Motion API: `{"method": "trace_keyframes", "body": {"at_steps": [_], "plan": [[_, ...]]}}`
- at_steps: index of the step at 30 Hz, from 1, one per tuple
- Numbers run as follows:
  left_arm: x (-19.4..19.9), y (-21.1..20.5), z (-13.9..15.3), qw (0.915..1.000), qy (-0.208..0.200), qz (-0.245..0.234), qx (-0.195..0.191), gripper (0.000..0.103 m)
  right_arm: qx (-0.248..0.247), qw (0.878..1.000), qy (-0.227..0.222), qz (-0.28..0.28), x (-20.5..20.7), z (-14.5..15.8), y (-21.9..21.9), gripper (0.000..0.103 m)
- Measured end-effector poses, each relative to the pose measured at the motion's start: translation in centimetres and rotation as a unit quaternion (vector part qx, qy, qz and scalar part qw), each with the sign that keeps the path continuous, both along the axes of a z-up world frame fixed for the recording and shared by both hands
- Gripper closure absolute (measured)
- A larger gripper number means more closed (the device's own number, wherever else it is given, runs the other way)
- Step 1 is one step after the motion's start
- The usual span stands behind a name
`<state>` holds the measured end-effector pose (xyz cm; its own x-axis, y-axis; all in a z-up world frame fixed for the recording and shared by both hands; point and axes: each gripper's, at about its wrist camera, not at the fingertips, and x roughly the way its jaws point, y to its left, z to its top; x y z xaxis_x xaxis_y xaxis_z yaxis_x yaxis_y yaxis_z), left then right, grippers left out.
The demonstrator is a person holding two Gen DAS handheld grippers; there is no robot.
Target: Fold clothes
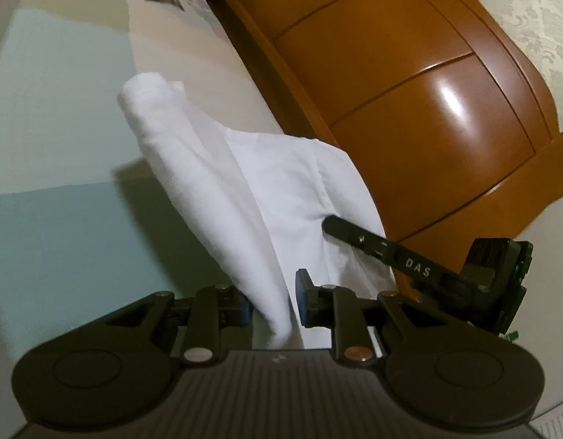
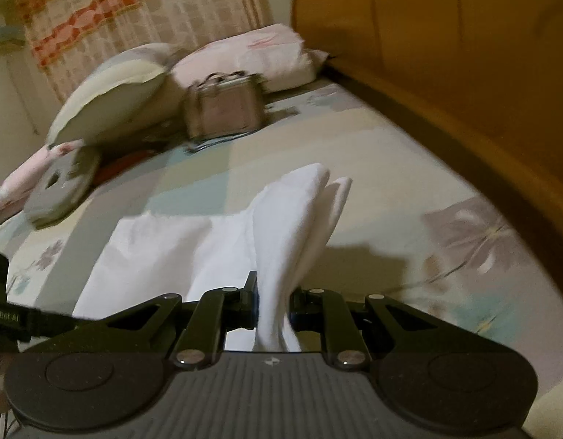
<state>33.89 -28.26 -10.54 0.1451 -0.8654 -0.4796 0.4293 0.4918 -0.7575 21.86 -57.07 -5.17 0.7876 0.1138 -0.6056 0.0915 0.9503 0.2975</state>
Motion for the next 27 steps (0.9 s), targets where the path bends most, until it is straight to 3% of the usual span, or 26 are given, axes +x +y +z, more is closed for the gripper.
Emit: {"method": "trace_keyframes", "body": {"at_steps": [5,12,18,19,21,25,27], "plan": [[1.6,-3.2,-0.7,1.0,-0.004,-0.005,-0.006,0.085,0.005,0.999,0.009,-0.033,1.9,-1.1,-4.1,0.085],[1.5,-3.6,-3.0,0.9999,0.012,0.005,0.006,0.085,0.021,0.998,0.023,-0.057,3.2,-4.3,-7.1,0.085],[2.3,-3.6,-2.9,0.9998,0.008,0.001,0.018,0.084,0.013,0.997,-0.001,-0.078,1.2,-3.1,-7.5,0.068],[2.5,-3.5,-2.8,0.9998,0.008,0.003,0.019,0.08,0.011,0.997,-0.005,-0.082,0.8,-2.9,-7.5,0.06],[2.9,-3.1,-2.9,0.9997,0.009,0.011,0.022,0.076,0.009,0.996,-0.012,-0.089,0.2,-2.4,-7.6,0.054],[3.5,-0.9,-3.2,0.9983,0.008,0.057,0.006,0.058,0.005,0.995,-0.029,-0.1,-1.2,-1.6,-7.8,0.054],[4.2,-0.1,-3.4,0.9967,0.016,0.078,-0.012,0.051,0.01,0.997,-0.033,-0.071,-2.0,-1.6,-6.9,0.053]]}}
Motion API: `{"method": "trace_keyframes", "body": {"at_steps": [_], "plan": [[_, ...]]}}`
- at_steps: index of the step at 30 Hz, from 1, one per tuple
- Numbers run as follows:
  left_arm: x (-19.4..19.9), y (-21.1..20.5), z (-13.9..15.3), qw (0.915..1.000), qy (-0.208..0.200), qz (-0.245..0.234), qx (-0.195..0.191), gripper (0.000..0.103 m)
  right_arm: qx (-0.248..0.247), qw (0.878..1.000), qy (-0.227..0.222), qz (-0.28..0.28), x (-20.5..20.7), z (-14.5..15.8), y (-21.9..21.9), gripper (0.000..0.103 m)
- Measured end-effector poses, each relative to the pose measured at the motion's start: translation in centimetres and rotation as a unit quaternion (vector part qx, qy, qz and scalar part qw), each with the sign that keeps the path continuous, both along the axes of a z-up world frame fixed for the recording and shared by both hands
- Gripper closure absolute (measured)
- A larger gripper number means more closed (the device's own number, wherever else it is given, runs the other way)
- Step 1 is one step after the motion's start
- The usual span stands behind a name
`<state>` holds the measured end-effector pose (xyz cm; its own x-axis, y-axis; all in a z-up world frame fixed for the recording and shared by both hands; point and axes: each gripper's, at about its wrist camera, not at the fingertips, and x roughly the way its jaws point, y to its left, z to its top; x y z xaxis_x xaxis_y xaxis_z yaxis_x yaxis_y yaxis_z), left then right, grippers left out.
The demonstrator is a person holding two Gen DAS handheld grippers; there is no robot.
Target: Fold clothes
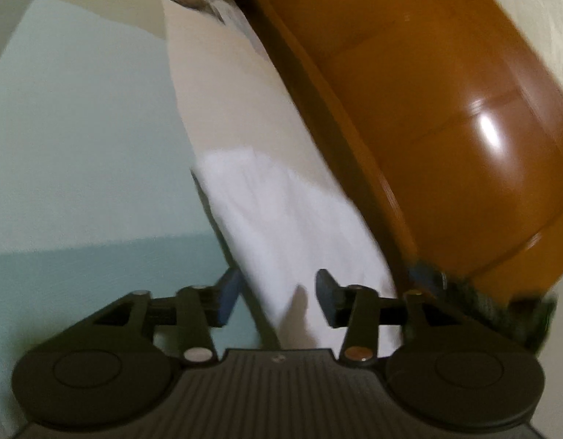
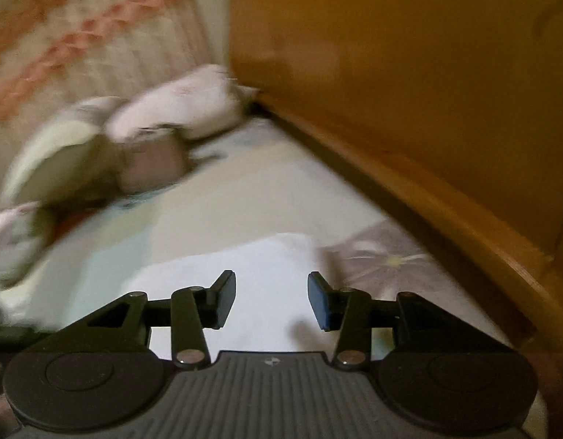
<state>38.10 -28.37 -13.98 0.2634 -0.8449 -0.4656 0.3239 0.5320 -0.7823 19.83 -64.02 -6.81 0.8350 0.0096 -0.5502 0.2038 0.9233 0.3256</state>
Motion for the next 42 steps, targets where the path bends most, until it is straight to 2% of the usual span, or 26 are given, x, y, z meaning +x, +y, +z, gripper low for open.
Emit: {"method": "trace_keyframes", "body": {"at_steps": [2,4,6,8,9,11,12,15,17,19,22,24,26,27,28,31,36,37,42], "plan": [[0.8,-0.3,-0.5,0.9998,0.018,0.002,-0.008,0.044,-0.01,1.0,0.009,0.026,-0.4,-0.6,1.1,0.053],[1.5,-1.4,-0.9,0.9997,0.023,0.003,-0.004,0.043,-0.02,0.998,0.02,0.049,-0.7,-1.3,2.1,0.053],[2.0,-2.7,-1.0,0.9998,0.019,0.004,0.006,0.043,-0.047,0.997,0.049,0.03,-0.5,-3.1,2.0,0.054],[2.0,-3.3,0.0,0.9996,-0.005,0.011,0.025,0.045,-0.052,0.997,0.06,0.007,-0.6,-4.3,1.2,0.069],[2.0,-3.4,0.8,0.9988,-0.027,0.014,0.038,0.045,-0.053,0.997,0.057,-0.002,-0.8,-4.1,1.2,0.071],[1.7,-3.2,2.4,0.9954,-0.071,0.011,0.063,0.042,-0.073,0.996,0.048,-0.011,-1.3,-2.8,2.4,0.06],[1.3,-2.8,3.1,0.9921,-0.092,0.006,0.086,0.041,-0.083,0.996,0.042,-0.011,-1.6,-2.2,3.1,0.049],[-0.7,-1.8,4.9,0.9754,-0.156,-0.011,0.155,0.03,-0.117,0.992,0.009,0.051,-1.4,-0.8,7.6,0.045],[-2.8,-1.5,5.4,0.9587,-0.198,-0.033,0.201,0.019,-0.152,0.986,0.012,0.072,-0.6,-1.6,10.6,0.045],[-5.5,-0.7,5.7,0.9377,-0.242,-0.056,0.243,0.012,-0.18,0.98,0.016,0.081,-0.3,-3.1,12.7,0.044],[-8.8,0.6,5.5,0.9143,-0.281,-0.081,0.28,0.009,-0.213,0.973,0.021,0.081,-0.4,-6.0,14.8,0.038],[-11.1,1.8,5.4,0.9046,-0.295,-0.093,0.293,0.009,-0.234,0.969,0.031,0.073,-1.2,-5.4,15.9,0.038],[-12.6,2.7,5.4,0.9027,-0.302,-0.1,0.29,0.005,-0.221,0.973,0.018,0.069,-3.0,-4.0,16.0,0.033],[-13.4,3.1,5.4,0.9034,-0.303,-0.102,0.286,0.003,-0.215,0.974,0.004,0.064,-4.3,-3.8,15.8,0.022],[-14.0,3.4,5.4,0.9048,-0.303,-0.104,0.281,0.003,-0.208,0.976,0.014,0.055,-5.0,-4.3,15.4,0.015],[-15.3,3.5,5.4,0.9056,-0.308,-0.104,0.273,0.003,-0.176,0.981,0.067,0.045,-6.4,-6.3,13.7,0.015],[-17.4,4.1,5.8,0.8996,-0.329,-0.095,0.271,0.003,-0.146,0.989,0.028,0.001,-7.1,-2.9,11.0,0.015],[-17.7,4.2,5.9,0.8992,-0.331,-0.091,0.272,0.002,-0.142,0.99,0.015,-0.008,-6.6,-2.2,10.4,0.015],[-19.2,4.5,6.1,0.8935,-0.34,-0.096,0.277,0.002,-0.093,0.995,0.005,-0.046,-1.9,-1.8,6.6,0.015]]}}
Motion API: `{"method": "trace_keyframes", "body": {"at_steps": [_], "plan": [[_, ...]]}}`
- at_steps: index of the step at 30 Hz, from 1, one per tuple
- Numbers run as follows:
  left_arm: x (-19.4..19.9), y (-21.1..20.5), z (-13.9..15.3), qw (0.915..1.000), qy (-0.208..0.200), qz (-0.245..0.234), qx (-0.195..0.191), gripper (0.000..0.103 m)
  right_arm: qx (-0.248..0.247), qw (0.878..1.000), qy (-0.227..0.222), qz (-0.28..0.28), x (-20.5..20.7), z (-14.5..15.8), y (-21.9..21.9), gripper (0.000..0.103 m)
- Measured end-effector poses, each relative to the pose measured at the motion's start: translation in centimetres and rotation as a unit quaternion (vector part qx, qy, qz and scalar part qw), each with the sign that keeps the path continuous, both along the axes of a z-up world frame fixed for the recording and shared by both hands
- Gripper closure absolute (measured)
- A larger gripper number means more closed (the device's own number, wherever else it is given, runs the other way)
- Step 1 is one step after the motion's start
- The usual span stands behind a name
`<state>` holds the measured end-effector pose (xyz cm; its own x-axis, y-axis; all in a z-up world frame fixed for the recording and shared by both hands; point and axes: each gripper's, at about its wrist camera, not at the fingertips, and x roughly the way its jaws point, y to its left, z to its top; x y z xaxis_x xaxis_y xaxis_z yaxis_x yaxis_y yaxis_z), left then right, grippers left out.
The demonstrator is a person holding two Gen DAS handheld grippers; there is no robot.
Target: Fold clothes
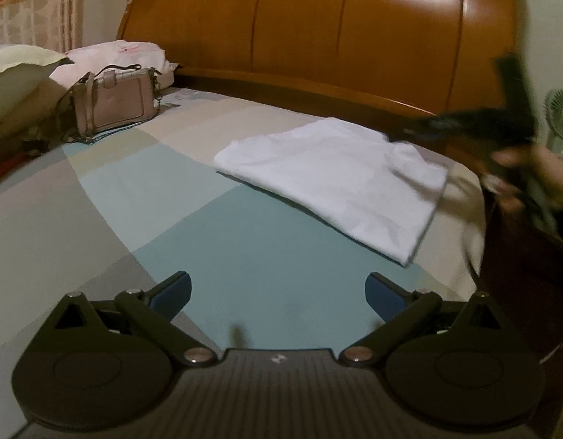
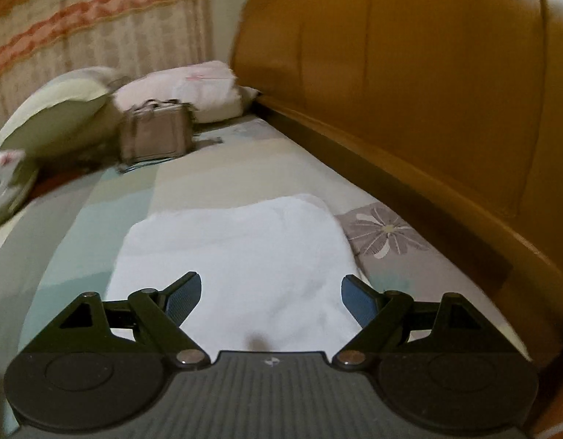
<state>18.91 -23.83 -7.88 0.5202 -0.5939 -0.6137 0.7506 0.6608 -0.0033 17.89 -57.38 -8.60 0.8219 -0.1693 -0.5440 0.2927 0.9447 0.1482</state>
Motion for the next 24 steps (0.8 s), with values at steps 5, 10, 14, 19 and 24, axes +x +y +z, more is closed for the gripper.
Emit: {"method": "trace_keyframes", "body": {"at_steps": [5,10,14,19,24], "plan": [[-0.3,0.5,0.5,0.9994,-0.027,-0.007,0.021,0.002,0.008,0.998,0.037,-0.053,0.9,-1.6,-2.8,0.016],[0.3,1.2,0.7,0.999,-0.041,-0.001,0.018,0.002,0.006,0.999,0.012,-0.041,2.6,0.1,-2.8,0.014],[0.7,1.2,-0.1,0.9986,-0.029,0.026,0.037,0.002,-0.005,1.0,0.02,0.013,6.6,0.5,-0.3,0.013],[0.9,2.1,-0.8,0.997,-0.018,0.044,0.06,0.002,-0.056,0.995,0.083,0.004,12.4,-3.7,-0.2,0.006],[1.1,3.5,-0.5,0.9959,-0.017,0.065,0.06,0.002,-0.044,0.996,0.08,0.002,13.5,-2.9,-0.3,0.0]]}}
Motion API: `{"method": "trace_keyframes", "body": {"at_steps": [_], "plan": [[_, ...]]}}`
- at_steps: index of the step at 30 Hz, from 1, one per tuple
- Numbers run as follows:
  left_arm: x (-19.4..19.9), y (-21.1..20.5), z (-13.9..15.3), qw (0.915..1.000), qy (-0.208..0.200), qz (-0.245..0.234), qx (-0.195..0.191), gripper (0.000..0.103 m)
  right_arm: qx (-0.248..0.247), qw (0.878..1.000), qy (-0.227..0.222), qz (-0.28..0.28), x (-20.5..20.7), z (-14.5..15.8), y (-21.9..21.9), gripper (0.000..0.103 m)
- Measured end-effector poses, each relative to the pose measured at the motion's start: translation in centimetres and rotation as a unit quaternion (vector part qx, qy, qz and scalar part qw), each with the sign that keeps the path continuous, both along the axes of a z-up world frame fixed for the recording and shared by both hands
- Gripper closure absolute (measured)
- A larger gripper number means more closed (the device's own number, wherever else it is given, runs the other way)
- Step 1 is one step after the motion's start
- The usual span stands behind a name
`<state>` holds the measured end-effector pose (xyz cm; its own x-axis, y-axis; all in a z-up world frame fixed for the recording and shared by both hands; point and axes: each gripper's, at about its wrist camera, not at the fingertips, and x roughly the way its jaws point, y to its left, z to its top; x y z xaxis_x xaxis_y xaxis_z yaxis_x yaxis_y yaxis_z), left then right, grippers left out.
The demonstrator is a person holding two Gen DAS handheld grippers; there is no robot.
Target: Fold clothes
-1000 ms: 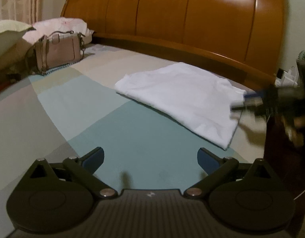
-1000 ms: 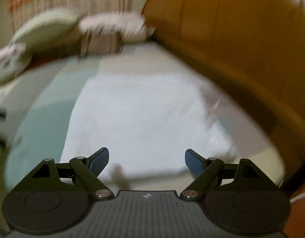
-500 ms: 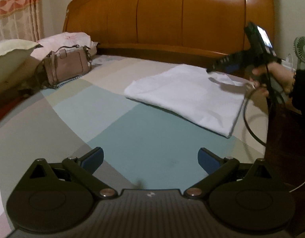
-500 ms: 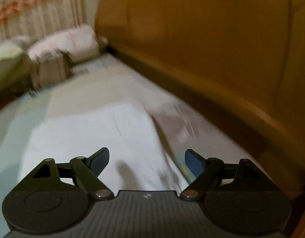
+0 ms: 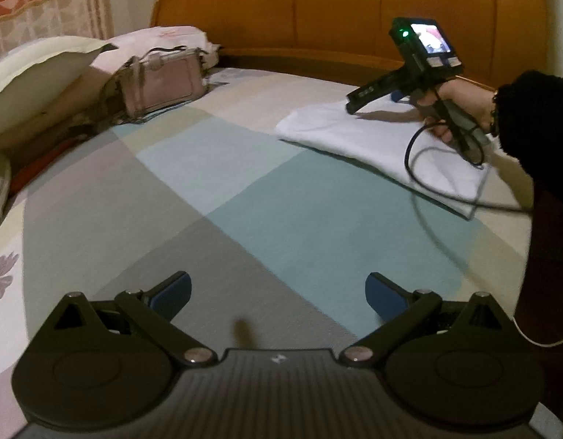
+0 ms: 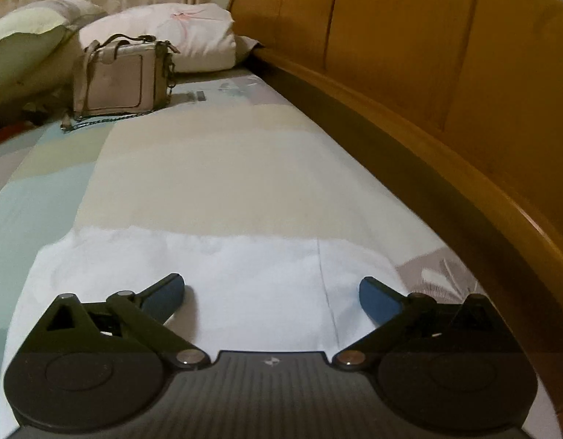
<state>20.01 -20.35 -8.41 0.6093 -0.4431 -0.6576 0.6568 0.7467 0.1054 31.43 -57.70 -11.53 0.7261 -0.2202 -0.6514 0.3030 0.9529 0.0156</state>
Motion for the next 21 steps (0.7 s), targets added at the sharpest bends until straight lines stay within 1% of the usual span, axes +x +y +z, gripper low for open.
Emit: {"method": "trace_keyframes", "body": {"at_steps": [2,4,6,9,13,14,15,16,18,20,21], "plan": [[-0.2,0.3,0.2,1.0,-0.006,0.0,-0.001,0.002,0.01,1.0,0.004,-0.004,0.0,0.8,0.0,0.0],[-0.5,0.5,0.4,0.9999,-0.014,-0.001,-0.002,0.002,0.035,0.999,-0.001,0.017,-1.1,1.6,0.9,0.0],[-0.8,0.7,0.6,0.9998,-0.02,-0.003,-0.003,0.002,0.038,0.998,0.003,0.047,-2.2,1.9,2.5,0.0],[-1.4,1.0,0.8,0.9997,-0.019,-0.006,-0.011,0.002,0.014,0.997,0.04,0.064,-4.3,1.3,4.7,0.0],[-2.2,1.7,1.1,0.9994,-0.017,-0.016,-0.024,0.002,-0.003,0.995,0.067,0.07,-8.0,0.3,6.2,0.0],[-2.3,1.8,1.2,0.9994,-0.017,-0.018,-0.026,0.002,-0.015,0.994,0.083,0.075,-8.3,0.6,6.6,0.0],[-2.5,1.9,1.2,0.9993,-0.017,-0.018,-0.028,0.002,-0.012,0.992,0.099,0.074,-8.4,1.0,6.9,0.0],[-2.5,2.0,1.2,0.9993,-0.016,-0.017,-0.03,0.002,-0.001,0.992,0.101,0.071,-8.2,1.4,6.9,0.0],[-2.6,2.1,1.2,0.9992,-0.015,-0.015,-0.033,0.002,0.02,0.994,0.085,0.067,-8.1,2.4,6.9,0.0],[-2.7,2.4,1.4,0.999,-0.014,-0.012,-0.04,0.002,0.024,0.995,0.078,0.061,-7.6,2.5,7.4,0.0],[-2.8,2.5,1.5,0.9989,-0.013,-0.01,-0.044,0.002,0.024,0.994,0.082,0.067,-7.6,2.6,7.9,0.0]]}}
